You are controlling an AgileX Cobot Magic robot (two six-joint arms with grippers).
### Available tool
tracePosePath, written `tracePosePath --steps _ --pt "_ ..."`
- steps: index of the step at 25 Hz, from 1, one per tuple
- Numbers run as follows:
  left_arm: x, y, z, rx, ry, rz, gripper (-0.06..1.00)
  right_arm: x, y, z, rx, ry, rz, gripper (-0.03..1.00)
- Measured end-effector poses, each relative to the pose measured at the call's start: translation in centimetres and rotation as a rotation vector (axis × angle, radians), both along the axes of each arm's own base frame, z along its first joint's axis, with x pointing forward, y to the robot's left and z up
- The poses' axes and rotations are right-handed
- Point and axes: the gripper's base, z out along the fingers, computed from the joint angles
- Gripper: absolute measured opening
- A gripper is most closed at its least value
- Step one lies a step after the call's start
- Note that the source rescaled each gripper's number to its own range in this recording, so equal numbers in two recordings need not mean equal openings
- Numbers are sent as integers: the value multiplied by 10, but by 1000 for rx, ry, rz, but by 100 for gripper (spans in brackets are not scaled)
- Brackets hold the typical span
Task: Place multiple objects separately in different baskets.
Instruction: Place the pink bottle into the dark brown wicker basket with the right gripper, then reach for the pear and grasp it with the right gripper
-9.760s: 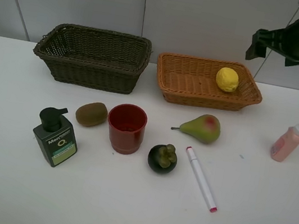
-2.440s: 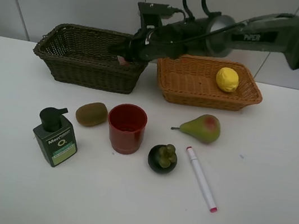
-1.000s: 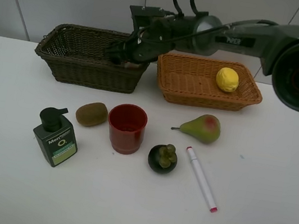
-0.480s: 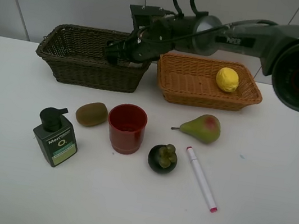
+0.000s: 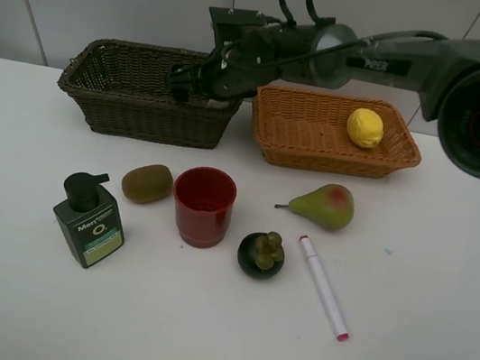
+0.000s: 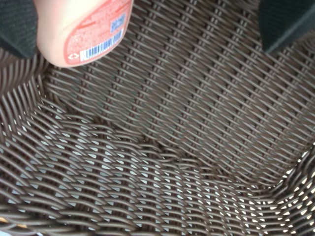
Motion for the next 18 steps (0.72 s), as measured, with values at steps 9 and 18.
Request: tracePosePath --steps 9,18 --pt "0 0 0 0 0 0 100 -3 -10 35 -10 -7 -18 100" --pt "0 0 0 0 0 0 100 -16 -23 87 -52 -13 -34 100"
